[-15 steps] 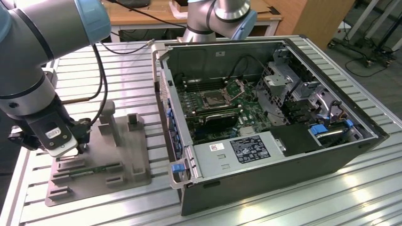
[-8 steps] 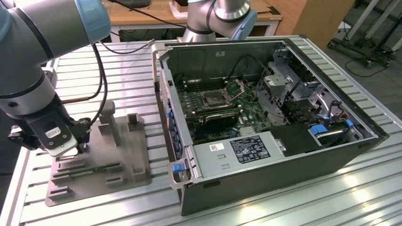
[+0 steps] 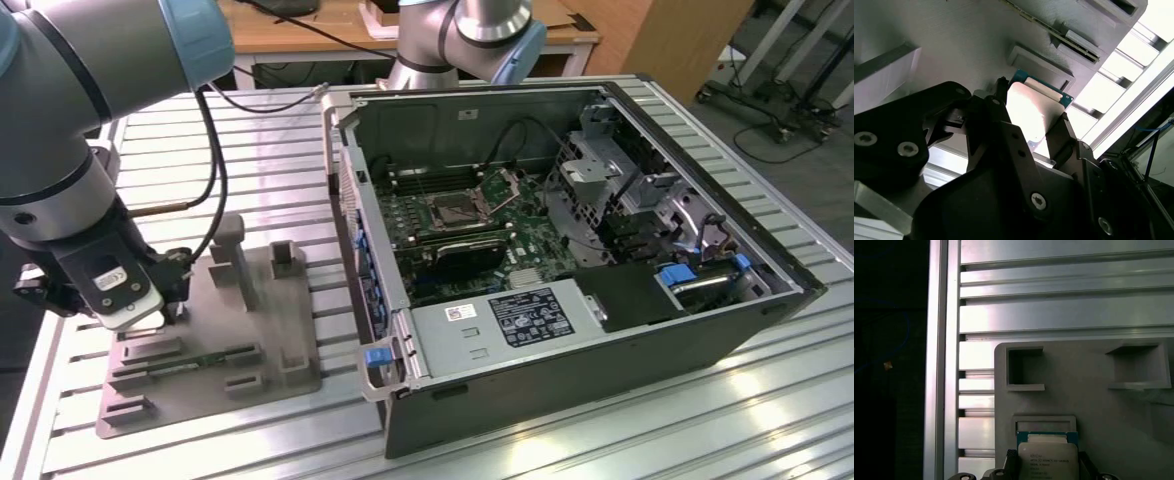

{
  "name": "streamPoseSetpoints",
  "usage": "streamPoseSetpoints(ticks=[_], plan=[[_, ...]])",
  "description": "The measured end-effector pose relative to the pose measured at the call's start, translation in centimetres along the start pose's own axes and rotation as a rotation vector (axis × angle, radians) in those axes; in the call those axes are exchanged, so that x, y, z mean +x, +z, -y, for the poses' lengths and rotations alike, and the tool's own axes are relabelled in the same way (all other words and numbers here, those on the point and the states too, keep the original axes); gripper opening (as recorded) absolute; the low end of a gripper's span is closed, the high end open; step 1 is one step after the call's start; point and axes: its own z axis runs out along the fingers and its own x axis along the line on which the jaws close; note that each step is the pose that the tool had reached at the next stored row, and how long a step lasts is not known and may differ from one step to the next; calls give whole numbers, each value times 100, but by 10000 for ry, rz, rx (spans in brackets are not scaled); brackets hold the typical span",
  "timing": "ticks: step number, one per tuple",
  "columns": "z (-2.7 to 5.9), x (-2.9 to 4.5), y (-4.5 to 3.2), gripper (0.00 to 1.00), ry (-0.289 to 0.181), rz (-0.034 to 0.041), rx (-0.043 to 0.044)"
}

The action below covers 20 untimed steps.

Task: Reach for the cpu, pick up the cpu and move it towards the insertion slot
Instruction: 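Pick up the cpu and move it towards the insertion slot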

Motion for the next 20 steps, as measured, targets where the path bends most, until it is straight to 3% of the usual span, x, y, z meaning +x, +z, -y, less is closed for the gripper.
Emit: streamPoseSetpoints(ticks=[20], plan=[[-2,0,-33,55,2,0,0]])
